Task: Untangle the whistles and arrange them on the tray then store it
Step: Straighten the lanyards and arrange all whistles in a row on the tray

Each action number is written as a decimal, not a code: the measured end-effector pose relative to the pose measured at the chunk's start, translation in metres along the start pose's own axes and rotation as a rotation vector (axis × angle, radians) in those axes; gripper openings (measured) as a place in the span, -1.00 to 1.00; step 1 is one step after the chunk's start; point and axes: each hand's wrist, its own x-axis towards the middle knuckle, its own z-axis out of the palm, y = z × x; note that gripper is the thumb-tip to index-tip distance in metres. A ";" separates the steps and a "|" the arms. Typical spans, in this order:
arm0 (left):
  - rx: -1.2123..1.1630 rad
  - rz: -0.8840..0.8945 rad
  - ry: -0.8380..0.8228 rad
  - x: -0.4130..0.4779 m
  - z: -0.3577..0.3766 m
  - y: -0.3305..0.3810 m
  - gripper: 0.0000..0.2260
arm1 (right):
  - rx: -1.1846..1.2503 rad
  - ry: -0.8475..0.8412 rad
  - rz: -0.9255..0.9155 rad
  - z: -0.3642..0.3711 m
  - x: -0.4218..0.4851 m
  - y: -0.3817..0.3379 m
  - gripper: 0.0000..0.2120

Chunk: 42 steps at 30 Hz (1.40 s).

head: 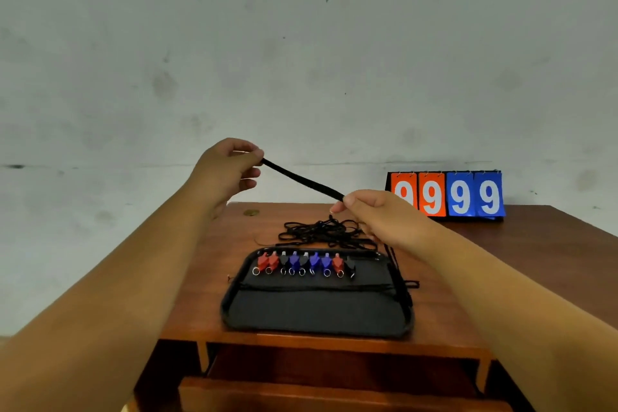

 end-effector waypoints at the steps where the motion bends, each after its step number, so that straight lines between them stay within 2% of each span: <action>1: -0.001 -0.011 0.009 -0.004 -0.006 -0.008 -0.85 | -0.014 -0.005 0.007 -0.001 -0.002 0.007 -0.66; 5: 0.025 -0.062 -0.002 -0.023 -0.030 -0.048 -0.94 | -0.152 -0.034 0.064 -0.004 -0.015 0.039 -0.70; 9: 0.150 -0.108 -0.005 -0.047 -0.049 -0.097 -0.90 | -0.313 -0.023 0.083 0.003 -0.025 0.071 -0.78; 13: 0.248 -0.109 0.014 -0.061 -0.060 -0.143 -0.91 | -0.379 0.095 0.066 0.009 -0.033 0.109 -0.83; 18: 0.278 -0.114 0.159 -0.067 -0.063 -0.178 -0.92 | -0.363 0.288 0.067 0.017 -0.039 0.139 -0.76; 22: 0.321 -0.141 0.180 -0.069 -0.060 -0.194 -0.93 | -0.461 0.368 -0.018 0.024 -0.040 0.152 -0.73; 28: 0.379 -0.125 0.093 -0.064 -0.058 -0.199 -0.93 | -0.517 0.417 -0.045 0.025 -0.039 0.161 -0.77; 37: 0.367 -0.187 0.009 -0.066 -0.051 -0.205 -0.95 | -0.534 0.342 0.064 0.022 -0.036 0.167 -0.79; 42: 0.370 -0.202 0.032 -0.066 -0.053 -0.206 -0.96 | -0.391 0.333 0.169 0.022 -0.037 0.170 -0.83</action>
